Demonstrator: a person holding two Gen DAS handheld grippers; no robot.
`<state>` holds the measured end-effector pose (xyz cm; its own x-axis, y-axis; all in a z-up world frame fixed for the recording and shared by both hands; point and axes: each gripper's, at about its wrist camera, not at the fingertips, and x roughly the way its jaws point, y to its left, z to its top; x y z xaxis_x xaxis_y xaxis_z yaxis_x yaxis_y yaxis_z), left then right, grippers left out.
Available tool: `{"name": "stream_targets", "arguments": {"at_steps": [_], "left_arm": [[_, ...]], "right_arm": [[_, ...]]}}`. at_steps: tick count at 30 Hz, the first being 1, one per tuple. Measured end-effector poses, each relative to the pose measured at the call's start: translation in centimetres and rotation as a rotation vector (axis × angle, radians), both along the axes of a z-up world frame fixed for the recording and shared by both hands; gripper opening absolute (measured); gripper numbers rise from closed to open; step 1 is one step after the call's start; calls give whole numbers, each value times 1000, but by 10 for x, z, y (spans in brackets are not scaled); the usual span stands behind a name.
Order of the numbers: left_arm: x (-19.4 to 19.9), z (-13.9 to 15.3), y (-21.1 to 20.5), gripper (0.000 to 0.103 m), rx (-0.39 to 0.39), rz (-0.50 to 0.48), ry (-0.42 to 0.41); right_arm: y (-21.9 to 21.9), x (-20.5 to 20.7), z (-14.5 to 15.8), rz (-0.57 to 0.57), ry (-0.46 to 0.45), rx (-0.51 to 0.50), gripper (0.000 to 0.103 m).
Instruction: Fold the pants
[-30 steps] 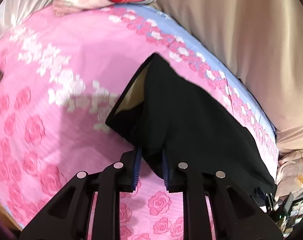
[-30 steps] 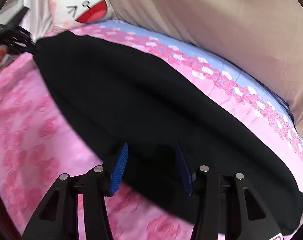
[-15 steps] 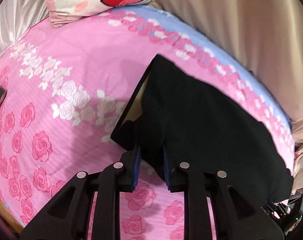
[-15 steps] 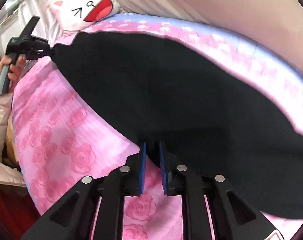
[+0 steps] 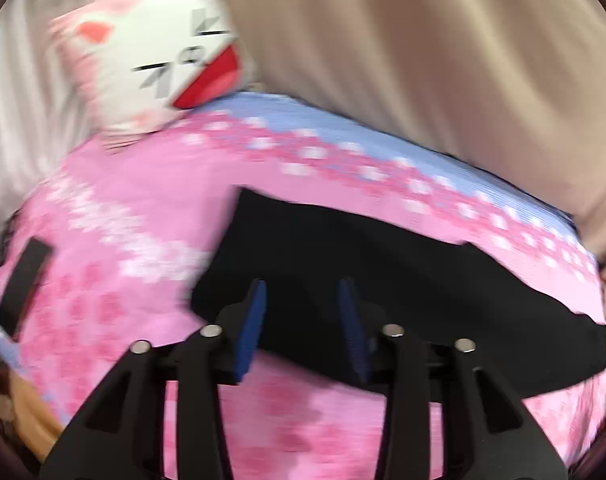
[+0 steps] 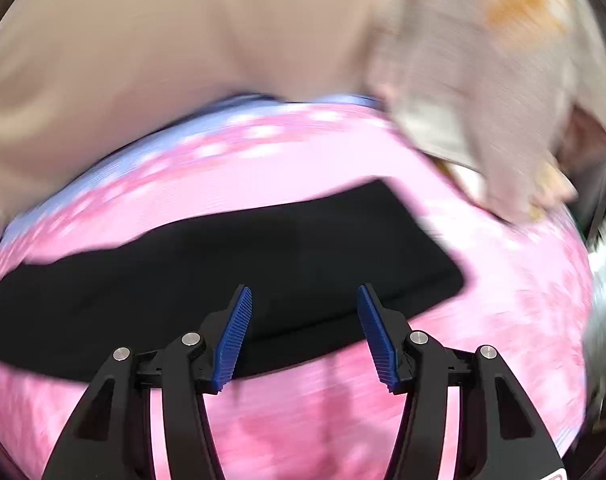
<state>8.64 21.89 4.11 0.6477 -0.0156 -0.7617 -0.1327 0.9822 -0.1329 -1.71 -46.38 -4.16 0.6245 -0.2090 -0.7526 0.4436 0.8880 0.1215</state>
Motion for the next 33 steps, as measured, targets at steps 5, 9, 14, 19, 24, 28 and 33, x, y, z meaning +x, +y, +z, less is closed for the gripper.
{"name": "stream_targets", "arguments": {"at_steps": [5, 9, 14, 19, 24, 28, 33], "left_arm": [[16, -7, -83, 41, -45, -130, 31], [25, -23, -128, 42, -78, -192, 89], [38, -41, -176, 42, -28, -237, 151], [49, -59, -193, 44, 36, -232, 199], [56, -91, -189, 51, 60, -203, 271], [57, -99, -176, 51, 57, -183, 268], [62, -101, -159, 54, 41, -153, 241]], "right_arm": [[-69, 24, -31, -57, 62, 62, 57], [-72, 36, -41, 6, 48, 43, 57], [-76, 41, -43, 75, 25, 62, 11], [-71, -2, 23, 64, -133, 40, 12], [-101, -9, -39, 7, 7, 99, 23], [-79, -26, 1, -69, -75, -30, 31], [14, 27, 14, 246, -118, 69, 31]]}}
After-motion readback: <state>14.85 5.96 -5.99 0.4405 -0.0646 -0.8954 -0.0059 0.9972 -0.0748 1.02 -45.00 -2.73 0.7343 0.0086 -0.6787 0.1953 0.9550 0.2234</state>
